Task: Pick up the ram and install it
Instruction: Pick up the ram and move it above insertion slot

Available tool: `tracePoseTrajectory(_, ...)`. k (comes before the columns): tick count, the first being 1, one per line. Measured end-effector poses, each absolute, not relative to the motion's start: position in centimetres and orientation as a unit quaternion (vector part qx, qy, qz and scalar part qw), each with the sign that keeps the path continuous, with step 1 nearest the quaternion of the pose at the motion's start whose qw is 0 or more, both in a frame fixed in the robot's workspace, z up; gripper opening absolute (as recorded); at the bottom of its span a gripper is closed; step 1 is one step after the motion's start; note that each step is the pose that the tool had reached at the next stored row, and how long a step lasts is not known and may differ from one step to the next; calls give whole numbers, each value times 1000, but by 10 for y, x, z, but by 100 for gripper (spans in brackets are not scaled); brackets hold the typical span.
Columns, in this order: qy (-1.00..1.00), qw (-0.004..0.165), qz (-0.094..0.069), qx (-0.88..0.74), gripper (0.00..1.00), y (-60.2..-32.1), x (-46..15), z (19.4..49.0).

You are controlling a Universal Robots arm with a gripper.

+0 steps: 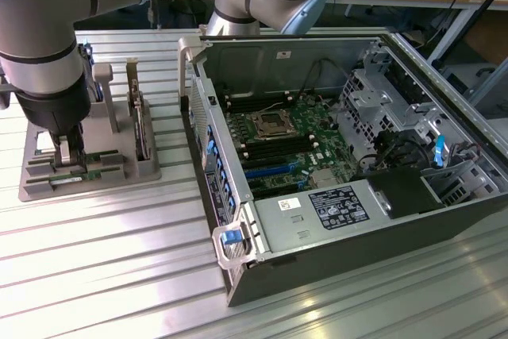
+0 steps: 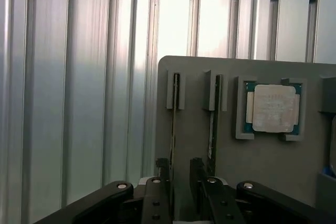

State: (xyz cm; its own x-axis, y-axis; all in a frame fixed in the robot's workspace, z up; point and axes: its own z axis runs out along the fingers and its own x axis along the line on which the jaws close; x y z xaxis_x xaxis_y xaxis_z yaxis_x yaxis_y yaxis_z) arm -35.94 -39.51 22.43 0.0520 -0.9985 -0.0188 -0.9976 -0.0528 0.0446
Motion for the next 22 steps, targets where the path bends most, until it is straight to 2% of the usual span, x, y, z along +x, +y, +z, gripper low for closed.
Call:
tracePoseTrajectory(11, -688, 10, -22, 725, 30, -399, -361, 210)
tracePoseTrajectory(12, -688, 10, -22, 725, 22, -399, -361, 210)
tracePoseTrajectory(13, -688, 10, -22, 725, 22, -399, -361, 210)
tracePoseTrajectory(15, -688, 10, -22, 725, 12, -399, -361, 210)
tracePoseTrajectory(22, -688, 10, -22, 725, 12, -399, -361, 210)
